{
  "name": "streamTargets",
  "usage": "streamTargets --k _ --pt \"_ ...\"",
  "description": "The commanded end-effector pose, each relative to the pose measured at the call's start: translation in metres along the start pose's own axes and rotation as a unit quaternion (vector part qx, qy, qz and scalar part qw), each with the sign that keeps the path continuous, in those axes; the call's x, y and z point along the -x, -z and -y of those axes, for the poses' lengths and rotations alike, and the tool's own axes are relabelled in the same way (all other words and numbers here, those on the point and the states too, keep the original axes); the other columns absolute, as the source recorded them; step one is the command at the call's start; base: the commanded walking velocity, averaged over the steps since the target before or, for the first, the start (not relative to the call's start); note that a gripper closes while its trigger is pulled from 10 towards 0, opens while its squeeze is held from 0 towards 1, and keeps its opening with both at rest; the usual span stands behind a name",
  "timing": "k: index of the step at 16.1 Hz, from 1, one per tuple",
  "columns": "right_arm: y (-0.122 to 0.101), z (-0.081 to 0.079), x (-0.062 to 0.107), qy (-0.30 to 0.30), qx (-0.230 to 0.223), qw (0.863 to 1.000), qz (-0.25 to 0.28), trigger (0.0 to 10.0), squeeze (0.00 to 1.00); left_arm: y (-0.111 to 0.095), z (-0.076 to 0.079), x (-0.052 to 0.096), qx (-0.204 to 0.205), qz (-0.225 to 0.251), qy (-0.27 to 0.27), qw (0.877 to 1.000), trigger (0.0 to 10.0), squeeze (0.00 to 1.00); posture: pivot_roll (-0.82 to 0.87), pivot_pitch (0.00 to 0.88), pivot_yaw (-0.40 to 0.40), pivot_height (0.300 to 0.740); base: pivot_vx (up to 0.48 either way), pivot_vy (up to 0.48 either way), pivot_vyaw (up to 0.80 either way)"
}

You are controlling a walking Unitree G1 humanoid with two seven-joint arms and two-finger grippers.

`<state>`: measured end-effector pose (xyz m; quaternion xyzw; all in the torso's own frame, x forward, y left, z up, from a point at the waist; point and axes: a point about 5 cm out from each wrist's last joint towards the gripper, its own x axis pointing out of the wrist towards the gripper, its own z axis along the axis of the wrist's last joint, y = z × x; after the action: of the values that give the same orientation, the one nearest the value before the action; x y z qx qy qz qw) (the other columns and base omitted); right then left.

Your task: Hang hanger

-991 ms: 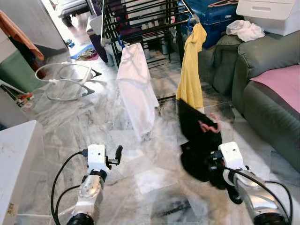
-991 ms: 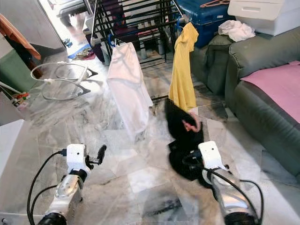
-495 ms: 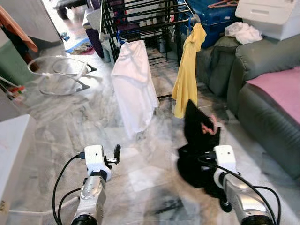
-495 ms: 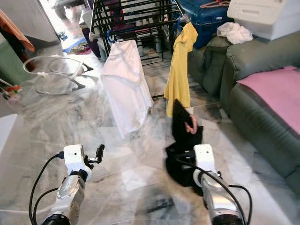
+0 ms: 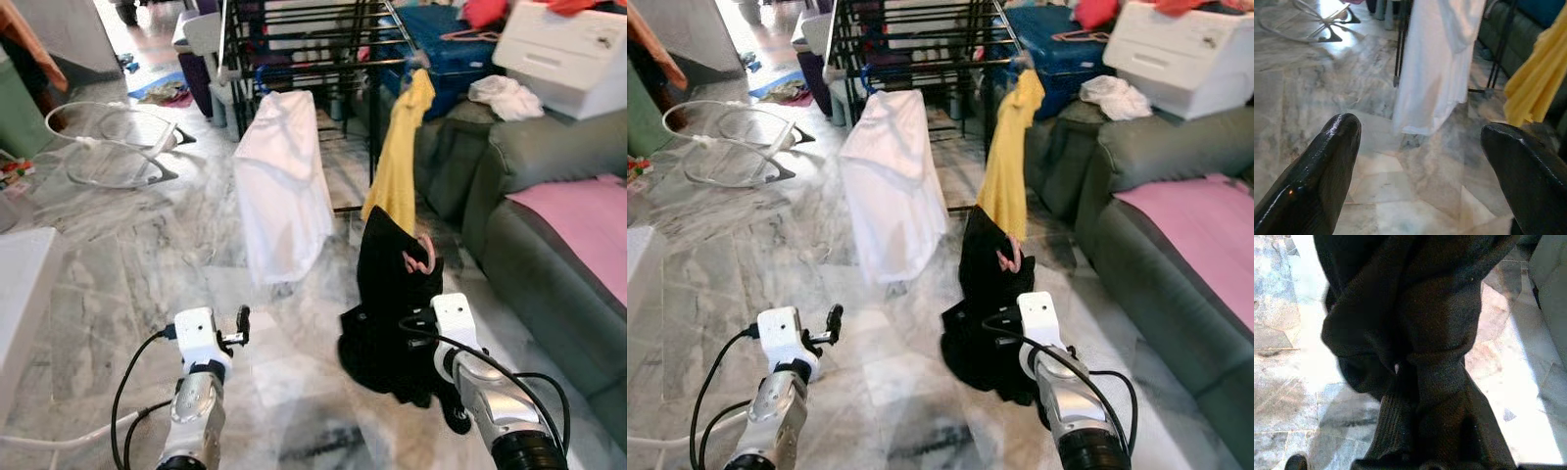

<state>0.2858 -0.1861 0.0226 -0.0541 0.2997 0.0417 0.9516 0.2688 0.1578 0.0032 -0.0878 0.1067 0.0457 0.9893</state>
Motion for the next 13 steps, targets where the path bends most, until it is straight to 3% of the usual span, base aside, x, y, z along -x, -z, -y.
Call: streamTargets --k 1,7,13 --pt "-0.0109 -0.0007 -0.0016 0.003 -0.01 1.0 0.021 0.0 0.0 -0.0036 -0.003 -0.0008 -0.002 0.007 -0.004 1.0 10.0 0.0 -0.16 0.0 0.04 0.74 0.48 0.0 0.0" --pt "-0.0071 -0.0056 -0.0044 0.0 -0.023 1.0 0.014 0.0 0.0 -0.0079 -0.0028 -0.003 -0.007 0.011 0.002 1.0 10.0 0.0 -0.16 0.0 0.064 0.74 0.48 0.0 0.0" --pt "-0.0043 -0.0052 -0.005 0.002 -0.028 1.0 0.014 0.0 0.0 -0.0091 -0.0001 -0.0041 -0.011 0.009 0.011 1.0 10.0 0.0 -0.16 0.0 0.082 0.74 0.48 0.0 0.58"
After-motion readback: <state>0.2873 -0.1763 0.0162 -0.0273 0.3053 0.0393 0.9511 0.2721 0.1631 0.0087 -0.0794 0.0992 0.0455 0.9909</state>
